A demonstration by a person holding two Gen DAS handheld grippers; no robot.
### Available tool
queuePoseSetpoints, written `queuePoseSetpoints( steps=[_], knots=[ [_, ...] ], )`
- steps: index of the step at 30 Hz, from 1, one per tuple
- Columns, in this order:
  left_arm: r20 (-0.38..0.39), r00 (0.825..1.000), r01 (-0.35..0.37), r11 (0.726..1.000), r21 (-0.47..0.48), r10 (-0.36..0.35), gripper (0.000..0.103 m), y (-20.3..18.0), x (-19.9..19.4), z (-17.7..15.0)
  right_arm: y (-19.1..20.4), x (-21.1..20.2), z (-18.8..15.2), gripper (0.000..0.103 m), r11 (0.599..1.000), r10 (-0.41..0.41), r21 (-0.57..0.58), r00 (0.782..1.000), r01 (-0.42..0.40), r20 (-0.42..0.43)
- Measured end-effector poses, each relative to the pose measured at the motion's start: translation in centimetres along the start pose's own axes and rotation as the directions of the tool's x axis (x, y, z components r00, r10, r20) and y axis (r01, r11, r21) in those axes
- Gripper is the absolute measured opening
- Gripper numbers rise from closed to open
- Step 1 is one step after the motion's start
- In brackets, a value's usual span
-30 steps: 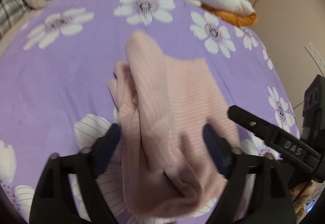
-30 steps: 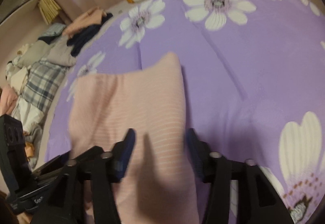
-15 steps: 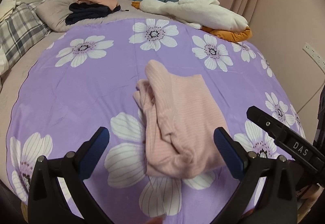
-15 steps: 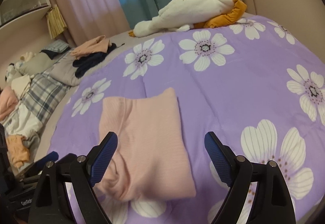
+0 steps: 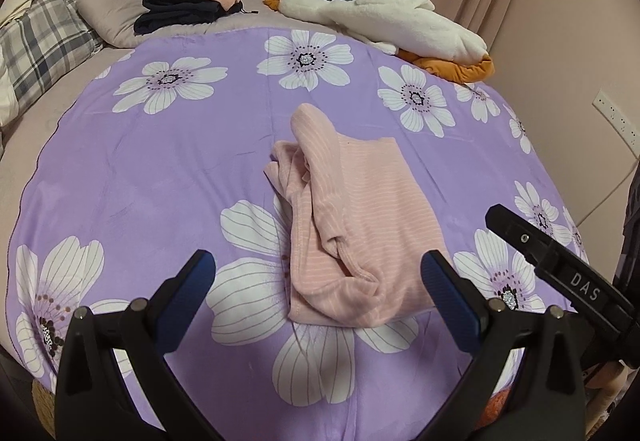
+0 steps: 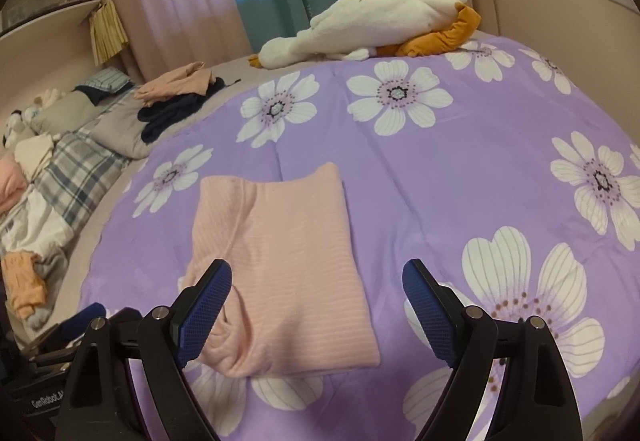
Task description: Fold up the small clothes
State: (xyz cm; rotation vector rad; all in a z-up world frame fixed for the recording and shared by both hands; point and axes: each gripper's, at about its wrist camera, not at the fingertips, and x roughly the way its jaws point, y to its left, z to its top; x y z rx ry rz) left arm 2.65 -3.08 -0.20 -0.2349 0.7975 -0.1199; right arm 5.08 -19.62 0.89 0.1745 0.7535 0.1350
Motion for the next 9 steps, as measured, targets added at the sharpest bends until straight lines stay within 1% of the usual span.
queuePoseSetpoints(
  steps=[9],
  knots=[
    [0.021, 0.999, 0.025, 1.000, -0.018, -0.025, 0.102, 0.17, -1.01, 0.04, 0.34, -0.37, -0.28, 0.087, 1.000, -0.020, -0.015, 1.000, 0.020, 0.009]
  ],
)
